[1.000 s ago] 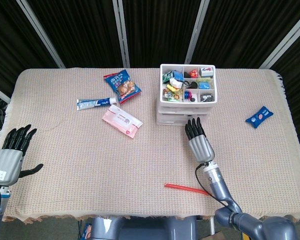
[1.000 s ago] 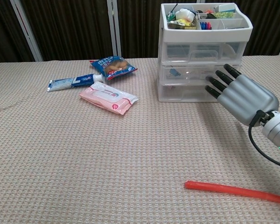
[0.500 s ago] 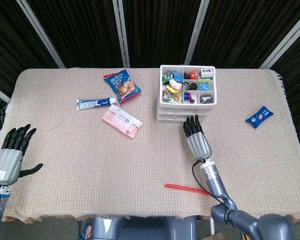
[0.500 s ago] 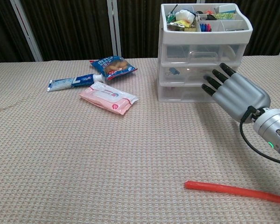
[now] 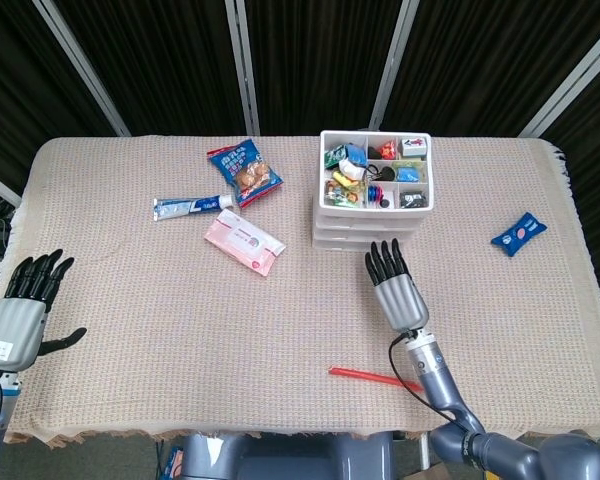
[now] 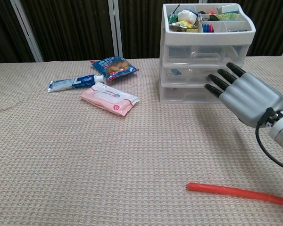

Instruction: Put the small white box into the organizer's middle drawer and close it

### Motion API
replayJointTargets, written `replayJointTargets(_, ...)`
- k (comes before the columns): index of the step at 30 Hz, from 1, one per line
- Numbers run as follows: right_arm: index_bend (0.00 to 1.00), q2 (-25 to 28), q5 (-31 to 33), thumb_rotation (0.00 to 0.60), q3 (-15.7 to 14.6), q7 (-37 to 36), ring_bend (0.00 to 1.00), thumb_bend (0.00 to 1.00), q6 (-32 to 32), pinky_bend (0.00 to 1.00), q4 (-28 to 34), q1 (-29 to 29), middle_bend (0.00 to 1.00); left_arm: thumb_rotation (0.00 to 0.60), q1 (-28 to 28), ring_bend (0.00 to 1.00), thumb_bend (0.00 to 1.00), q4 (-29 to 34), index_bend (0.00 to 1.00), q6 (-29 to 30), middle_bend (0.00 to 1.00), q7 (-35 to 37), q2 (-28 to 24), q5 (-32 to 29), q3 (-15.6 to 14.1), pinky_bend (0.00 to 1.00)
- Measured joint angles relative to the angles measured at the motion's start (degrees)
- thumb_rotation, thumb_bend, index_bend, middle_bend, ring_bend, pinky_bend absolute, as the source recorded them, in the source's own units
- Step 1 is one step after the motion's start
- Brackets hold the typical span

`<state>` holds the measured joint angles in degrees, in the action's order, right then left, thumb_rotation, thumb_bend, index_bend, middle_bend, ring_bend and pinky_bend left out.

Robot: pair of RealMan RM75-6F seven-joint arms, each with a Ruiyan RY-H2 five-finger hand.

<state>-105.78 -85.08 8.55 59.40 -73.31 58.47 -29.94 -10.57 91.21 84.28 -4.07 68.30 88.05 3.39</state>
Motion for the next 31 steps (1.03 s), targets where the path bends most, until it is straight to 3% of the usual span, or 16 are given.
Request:
replayJointTargets(9, 0.04, 12.0, 0.1, 0.6, -1.0, -7.9, 0.0, 0.06, -3.5, 0.0, 21.4, 4.3, 0.0, 0.6, 0.2, 0.0, 0.02, -0.2, 0.03, 0.1, 0.0, -0.9, -0.1, -0.2, -0.1, 0.0)
replayJointTargets(14, 0.04, 23.0, 1.7, 0.6, -2.1, -19.2, 0.0, 0.02, -5.1, 0.0, 34.0, 8.4, 0.0, 0.6, 0.2, 0.0, 0.02, -0.3, 0.04, -0.2, 0.0, -2.2, -0.3, -0.5, -0.1, 0.0)
replayJointTargets(17, 0.04, 28.3, 1.9, 0.6, -3.1, -26.9, 0.0, 0.02, -6.5, 0.0, 38.0, 11.1, 0.0, 0.6, 0.3, 0.0, 0.02, -0.4, 0.04, -0.1, 0.0, -2.9, -0.5, -0.6, -0.2, 0.0)
replayJointTargets(23, 0.03, 32.8, -1.2, 0.6, -6.7, -39.8, 0.0, 0.02, -10.2, 0.0, 39.9, 16.3, 0.0, 0.6, 0.6, 0.0, 0.02, -0.9, 0.03, 0.5, 0.0, -3.7, -0.8, -0.2, -0.3, 0.0)
replayJointTargets(26, 0.03, 33.5, -2.5, 0.6, -8.3, -42.2, 0.0, 0.02, -10.8, 0.0, 39.0, 17.6, 0.0, 0.6, 0.5, 0.0, 0.02, -1.2, 0.03, 0.6, 0.0, -3.9, -0.7, 0.2, -0.3, 0.0)
replayJointTargets(31, 0.03, 33.2, -4.2, 0.6, -8.0, -43.5, 0.0, 0.02, -11.7, 0.0, 38.0, 17.9, 0.0, 0.6, 0.5, 0.0, 0.02, -1.4, 0.03, 0.5, 0.0, -4.1, -0.4, 0.3, -0.3, 0.0)
